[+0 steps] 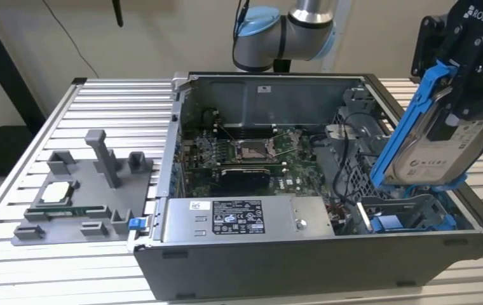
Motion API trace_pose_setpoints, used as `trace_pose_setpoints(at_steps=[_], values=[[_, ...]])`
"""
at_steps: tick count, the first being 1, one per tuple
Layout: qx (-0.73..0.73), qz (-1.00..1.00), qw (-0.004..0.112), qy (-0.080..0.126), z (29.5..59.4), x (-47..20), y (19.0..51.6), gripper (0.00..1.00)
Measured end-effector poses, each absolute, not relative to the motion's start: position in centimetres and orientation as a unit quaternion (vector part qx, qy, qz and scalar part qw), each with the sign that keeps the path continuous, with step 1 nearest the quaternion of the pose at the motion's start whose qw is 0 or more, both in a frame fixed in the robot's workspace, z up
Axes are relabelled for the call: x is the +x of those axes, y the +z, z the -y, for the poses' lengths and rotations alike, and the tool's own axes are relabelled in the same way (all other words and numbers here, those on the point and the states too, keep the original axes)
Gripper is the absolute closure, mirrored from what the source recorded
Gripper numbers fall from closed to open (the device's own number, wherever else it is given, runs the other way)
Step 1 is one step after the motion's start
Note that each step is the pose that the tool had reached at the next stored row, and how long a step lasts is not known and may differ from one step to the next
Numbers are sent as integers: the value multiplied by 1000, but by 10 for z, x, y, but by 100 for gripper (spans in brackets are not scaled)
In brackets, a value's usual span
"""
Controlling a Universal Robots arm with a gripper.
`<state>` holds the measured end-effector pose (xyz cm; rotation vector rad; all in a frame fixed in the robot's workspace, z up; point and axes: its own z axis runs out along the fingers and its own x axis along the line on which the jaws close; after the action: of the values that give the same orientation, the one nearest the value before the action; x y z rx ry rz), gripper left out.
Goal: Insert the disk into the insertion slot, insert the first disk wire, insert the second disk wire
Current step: 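Insert the disk into the insertion slot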
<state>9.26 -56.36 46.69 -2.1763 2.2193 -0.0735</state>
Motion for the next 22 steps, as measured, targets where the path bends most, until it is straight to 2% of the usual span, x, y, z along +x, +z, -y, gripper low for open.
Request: trace_pose_setpoints(at_steps=[22], values=[[-700,-714,16,-24,564,93,460,100]])
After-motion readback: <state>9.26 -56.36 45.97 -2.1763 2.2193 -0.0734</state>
